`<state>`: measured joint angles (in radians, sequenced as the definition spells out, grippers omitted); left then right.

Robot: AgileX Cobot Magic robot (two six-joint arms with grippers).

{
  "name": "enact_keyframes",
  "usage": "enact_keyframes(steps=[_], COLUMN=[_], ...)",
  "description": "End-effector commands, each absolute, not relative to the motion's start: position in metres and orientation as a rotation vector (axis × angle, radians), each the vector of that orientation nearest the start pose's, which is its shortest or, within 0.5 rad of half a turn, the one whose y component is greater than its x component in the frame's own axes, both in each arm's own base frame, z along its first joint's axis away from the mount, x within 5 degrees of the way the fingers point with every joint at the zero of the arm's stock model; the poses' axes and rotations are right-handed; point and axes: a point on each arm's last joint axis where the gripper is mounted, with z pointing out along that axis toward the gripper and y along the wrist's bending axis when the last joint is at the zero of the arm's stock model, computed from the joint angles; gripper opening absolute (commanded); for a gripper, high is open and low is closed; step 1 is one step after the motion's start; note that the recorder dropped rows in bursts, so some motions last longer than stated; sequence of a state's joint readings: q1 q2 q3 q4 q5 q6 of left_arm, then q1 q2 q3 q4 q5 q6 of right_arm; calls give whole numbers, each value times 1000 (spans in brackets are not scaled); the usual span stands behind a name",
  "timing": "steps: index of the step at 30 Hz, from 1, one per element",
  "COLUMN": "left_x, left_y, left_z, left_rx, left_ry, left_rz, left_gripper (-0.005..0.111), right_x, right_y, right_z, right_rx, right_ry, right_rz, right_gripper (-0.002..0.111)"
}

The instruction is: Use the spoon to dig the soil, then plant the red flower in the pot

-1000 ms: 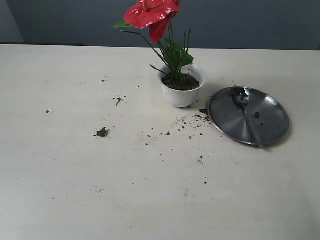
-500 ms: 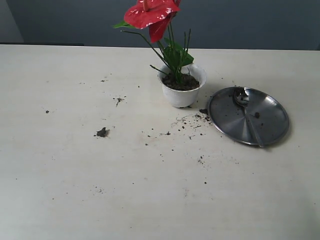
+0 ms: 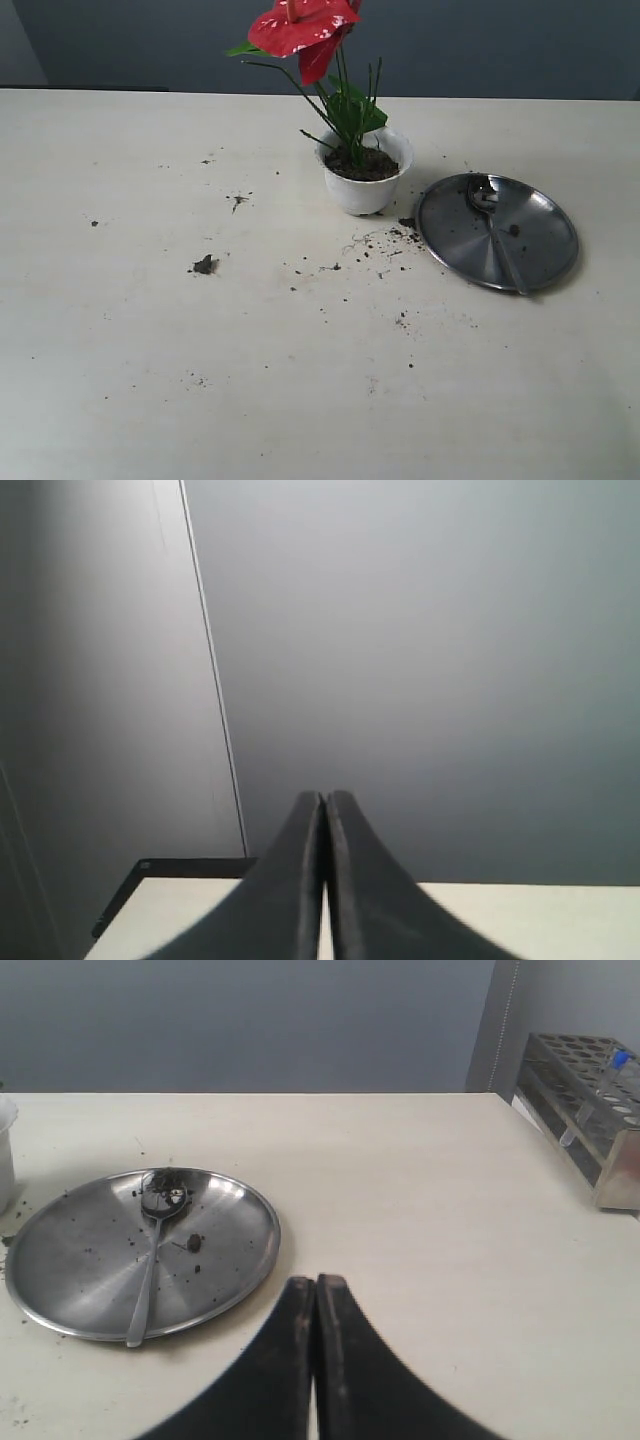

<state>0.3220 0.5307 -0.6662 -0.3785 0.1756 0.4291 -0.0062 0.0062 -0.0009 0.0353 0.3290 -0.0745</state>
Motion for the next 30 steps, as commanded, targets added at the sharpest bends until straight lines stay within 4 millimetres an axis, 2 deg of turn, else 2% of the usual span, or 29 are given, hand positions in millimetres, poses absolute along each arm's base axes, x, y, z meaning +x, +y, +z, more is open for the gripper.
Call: enact_keyframes(steps=[1, 10, 19, 23, 25, 30], left_x=[92, 89, 89, 77, 67, 55], left_y=[28, 27, 24, 29, 31, 21], left_z=[381, 381, 364, 345, 325, 281], left_rx=[-153, -111, -85, -265, -346, -299], left_ry=[1429, 1439, 1611, 1607, 1573, 1481], left_rz=[305, 355, 321, 302, 300, 240], left_gripper=[0, 0, 0, 0, 0, 0], right_x=[54, 54, 54, 54, 54, 54], right_y=[1, 0, 0, 0, 0, 0], right_z=[184, 184, 184, 184, 184, 184], right_rx=[-36, -38, -37, -37, -37, -37], right_ry=[1806, 1806, 1803, 1803, 1803, 1803], right_rz=[-25, -27, -28, -28, -28, -28], right_gripper=[-1, -1, -1, -1, -1, -1])
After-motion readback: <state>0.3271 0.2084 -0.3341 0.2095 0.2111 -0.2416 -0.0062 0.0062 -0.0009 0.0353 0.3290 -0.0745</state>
